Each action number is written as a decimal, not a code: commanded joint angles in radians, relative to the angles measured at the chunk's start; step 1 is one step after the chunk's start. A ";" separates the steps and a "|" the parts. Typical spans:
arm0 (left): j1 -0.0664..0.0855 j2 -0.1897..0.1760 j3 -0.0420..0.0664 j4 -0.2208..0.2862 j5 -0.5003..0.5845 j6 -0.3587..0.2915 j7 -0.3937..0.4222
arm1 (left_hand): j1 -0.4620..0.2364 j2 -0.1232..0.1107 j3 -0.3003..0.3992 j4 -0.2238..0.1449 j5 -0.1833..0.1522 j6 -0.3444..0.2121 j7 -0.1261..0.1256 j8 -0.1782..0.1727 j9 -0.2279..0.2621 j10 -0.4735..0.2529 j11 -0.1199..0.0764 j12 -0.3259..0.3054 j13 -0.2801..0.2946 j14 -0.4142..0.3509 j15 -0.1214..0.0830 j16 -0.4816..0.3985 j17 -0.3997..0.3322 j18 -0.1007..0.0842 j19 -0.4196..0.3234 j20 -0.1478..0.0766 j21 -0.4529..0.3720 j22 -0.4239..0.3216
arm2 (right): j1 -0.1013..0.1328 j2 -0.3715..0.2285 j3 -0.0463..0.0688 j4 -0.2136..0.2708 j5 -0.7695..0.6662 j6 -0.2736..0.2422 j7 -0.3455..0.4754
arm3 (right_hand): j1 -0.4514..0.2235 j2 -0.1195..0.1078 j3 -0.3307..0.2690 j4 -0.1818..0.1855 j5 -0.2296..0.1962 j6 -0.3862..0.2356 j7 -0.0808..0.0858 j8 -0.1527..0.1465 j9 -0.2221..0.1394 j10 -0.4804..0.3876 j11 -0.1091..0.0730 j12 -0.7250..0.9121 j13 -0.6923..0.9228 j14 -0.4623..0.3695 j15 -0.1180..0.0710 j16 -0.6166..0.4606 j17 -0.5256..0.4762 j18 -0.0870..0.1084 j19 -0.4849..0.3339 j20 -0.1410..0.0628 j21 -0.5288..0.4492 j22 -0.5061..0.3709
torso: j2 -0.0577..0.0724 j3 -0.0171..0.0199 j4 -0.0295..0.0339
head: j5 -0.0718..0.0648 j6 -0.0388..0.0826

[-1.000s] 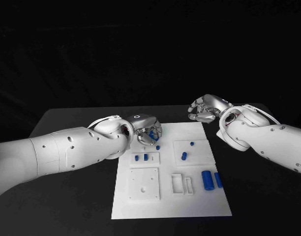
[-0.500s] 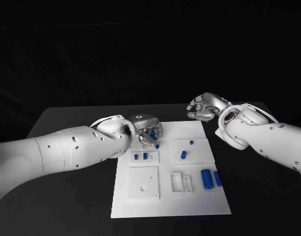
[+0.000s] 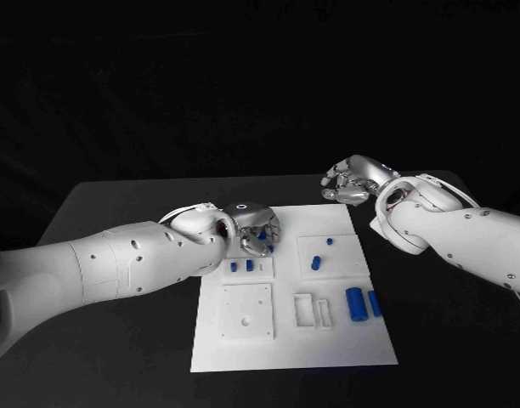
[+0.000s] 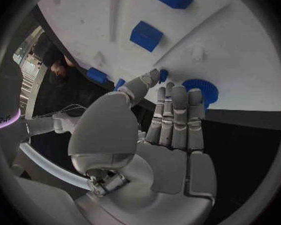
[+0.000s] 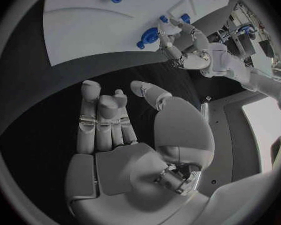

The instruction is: Assemble the parts on the task board

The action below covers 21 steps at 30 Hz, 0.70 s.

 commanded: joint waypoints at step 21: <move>-0.010 0.018 0.001 -0.029 -0.028 0.049 -0.012 | 0.000 0.046 0.004 0.004 0.023 0.034 -0.010 0.015 -0.003 0.054 -0.010 -0.007 0.020 0.016 -0.005 0.032 0.009 0.031 0.017 -0.018 0.012 0.019 | 0.000 0.002 0.001 0.001 0.004 -0.005 0.011 | 0.000 0.005 -0.002 -0.006 0.007 -0.009 0.008 -0.001 -0.001 0.009 0.001 -0.006 -0.005 -0.001 -0.001 -0.007 -0.003 0.014 -0.006 -0.001 -0.007 -0.002 | -0.002 -0.0003 -0.0002 | 0.000 -0.006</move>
